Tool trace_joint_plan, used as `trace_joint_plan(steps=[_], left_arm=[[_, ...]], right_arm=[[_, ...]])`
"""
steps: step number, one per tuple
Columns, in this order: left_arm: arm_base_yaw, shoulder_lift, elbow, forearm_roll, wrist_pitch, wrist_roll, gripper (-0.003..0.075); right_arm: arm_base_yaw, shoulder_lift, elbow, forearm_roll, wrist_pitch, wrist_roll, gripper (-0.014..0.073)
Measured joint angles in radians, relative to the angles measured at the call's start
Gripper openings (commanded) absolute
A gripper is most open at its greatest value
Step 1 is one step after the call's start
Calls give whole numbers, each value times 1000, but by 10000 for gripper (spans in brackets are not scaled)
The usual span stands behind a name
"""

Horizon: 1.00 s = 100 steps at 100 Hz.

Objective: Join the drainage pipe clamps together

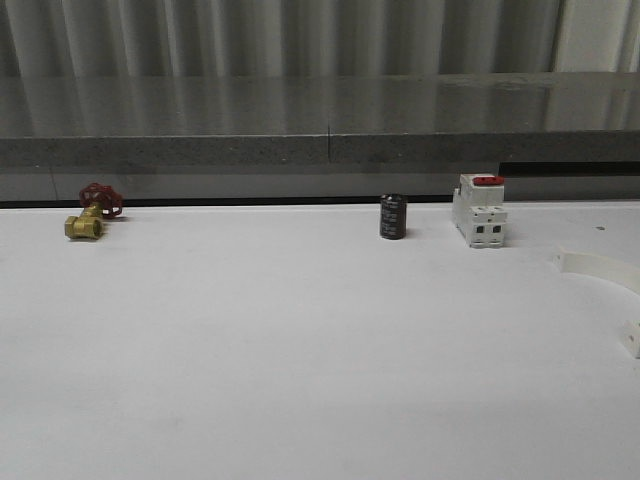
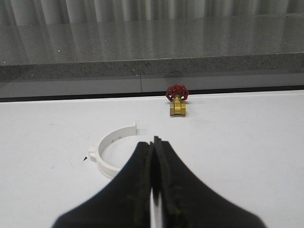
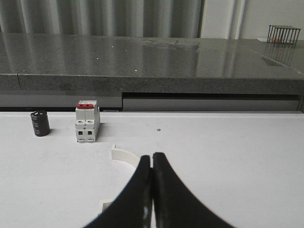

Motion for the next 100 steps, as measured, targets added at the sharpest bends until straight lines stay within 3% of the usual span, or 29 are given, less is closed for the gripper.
trace_joint_plan(steps=[83, 100], left_arm=[[0, 0, 0, -13, -74, 0, -21], [0, 0, -54, -6, 87, 0, -21]], right_arm=[[0, 0, 0, 0, 0, 0, -66], [0, 0, 0, 0, 0, 0, -66]])
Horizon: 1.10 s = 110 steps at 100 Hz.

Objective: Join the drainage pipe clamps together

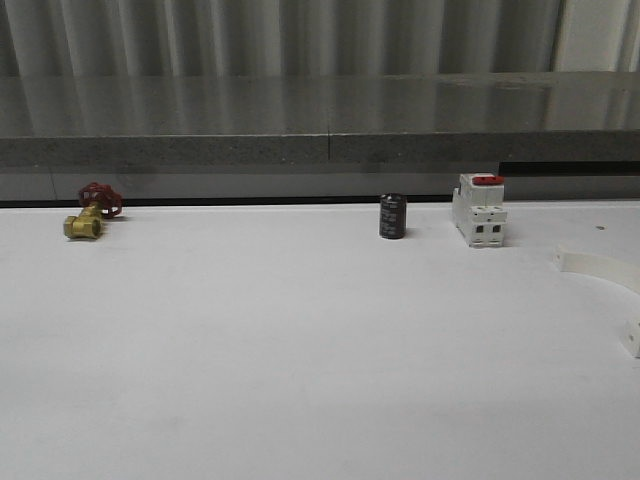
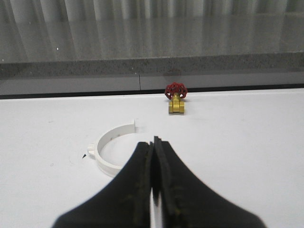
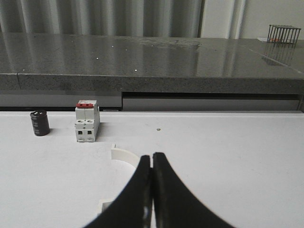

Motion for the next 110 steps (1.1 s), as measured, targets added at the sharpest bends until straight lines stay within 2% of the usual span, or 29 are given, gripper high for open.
trace_joint_plan(steps=[16, 31, 43, 48, 55, 67, 70, 74, 94, 110], left_arm=[[0, 11, -146, 2, 130, 0, -21], [0, 109, -282, -10, 289, 0, -21], [0, 205, -335, -36, 337, 0, -13], [0, 248, -349, -41, 341, 0, 21], [0, 313, -366, -41, 341, 0, 125], [0, 431, -400, -33, 336, 0, 404], [0, 466, -406, -27, 329, 0, 461], [0, 501, -416, -18, 314, 0, 495], [8, 708, -504, 31, 279, 0, 502], [77, 902, -627, 33, 296, 0, 502]], right_arm=[[0, 0, 0, 0, 0, 0, -66], [0, 0, 0, 0, 0, 0, -66], [0, 0, 0, 0, 0, 0, -66], [0, 0, 0, 0, 0, 0, -66], [0, 0, 0, 0, 0, 0, -66], [0, 0, 0, 0, 0, 0, -66], [0, 0, 0, 0, 0, 0, -66], [0, 0, 0, 0, 0, 0, -66], [0, 0, 0, 0, 0, 0, -66], [0, 0, 0, 0, 0, 0, -66]])
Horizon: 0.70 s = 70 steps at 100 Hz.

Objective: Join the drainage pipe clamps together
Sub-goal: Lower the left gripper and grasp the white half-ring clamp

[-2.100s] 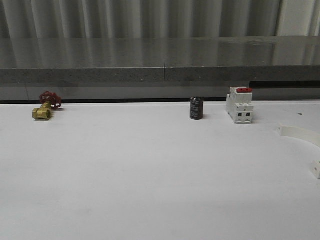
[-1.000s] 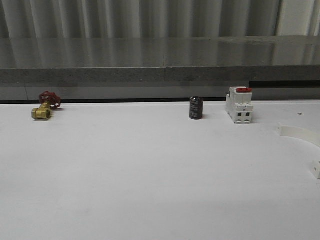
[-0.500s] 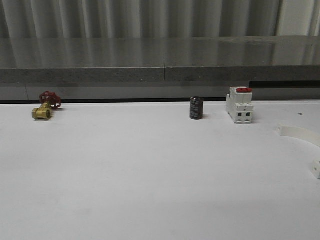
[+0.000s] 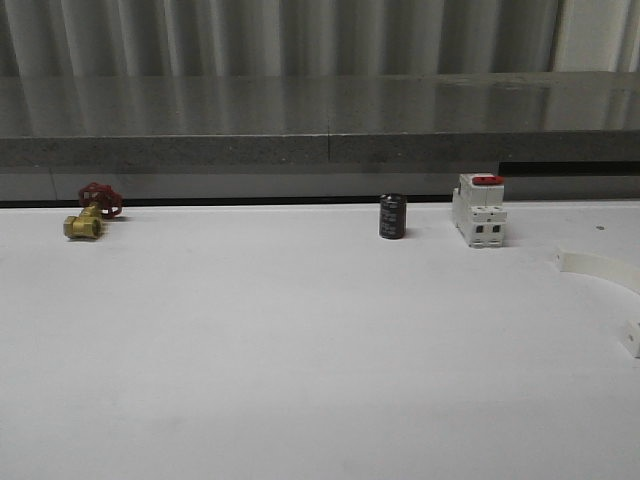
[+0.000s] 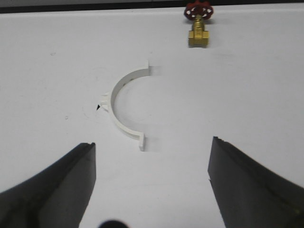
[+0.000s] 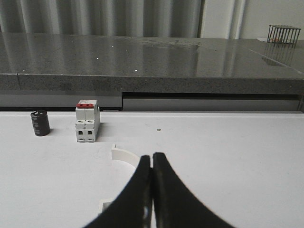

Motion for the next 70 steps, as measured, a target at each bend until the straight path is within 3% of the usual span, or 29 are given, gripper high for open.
trace_joint_plan(steps=[16, 30, 49, 70], left_arm=[[105, 216, -144, -40, 53, 0, 502], [170, 433, -303, -54, 180, 0, 502], [208, 730, -528, -40, 359, 0, 502], [214, 985, -716, -43, 441, 0, 502]], right_arm=[[0, 0, 0, 0, 0, 0, -66], [0, 0, 0, 0, 0, 0, -66], [0, 0, 0, 0, 0, 0, -66], [0, 0, 0, 0, 0, 0, -66]])
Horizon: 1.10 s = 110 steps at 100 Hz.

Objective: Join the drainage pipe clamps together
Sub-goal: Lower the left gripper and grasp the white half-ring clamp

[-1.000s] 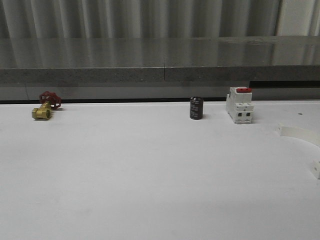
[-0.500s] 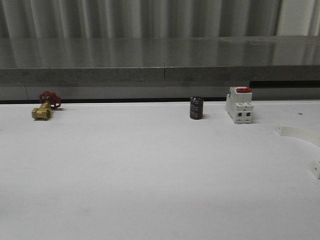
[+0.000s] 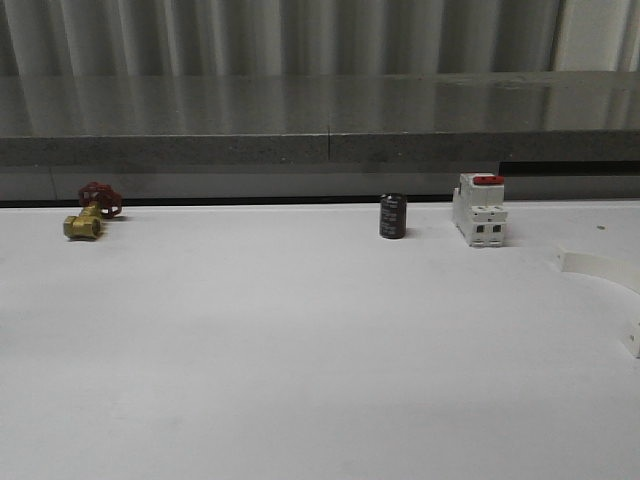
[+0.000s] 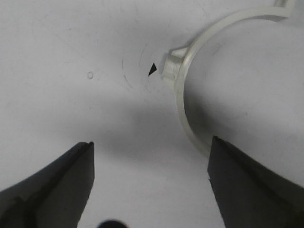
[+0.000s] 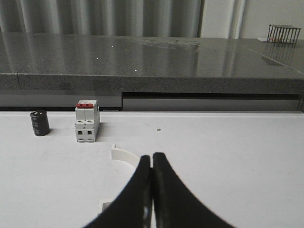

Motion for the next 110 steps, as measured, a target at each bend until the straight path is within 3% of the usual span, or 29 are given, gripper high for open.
trace_joint_plan(steps=[25, 80, 89, 102, 110], left_arm=[[0, 142, -88, -33, 4, 7, 501], [0, 223, -96, -70, -111, 24, 491], [0, 229, -96, -70, -118, 29, 408], [0, 229, -96, -74, -125, 30, 154], [0, 229, -96, -74, -129, 41, 48]], right_arm=[[0, 0, 0, 0, 0, 0, -66], [0, 0, 0, 0, 0, 0, -66], [0, 0, 0, 0, 0, 0, -66], [0, 0, 0, 0, 0, 0, -66], [0, 0, 0, 0, 0, 0, -66]])
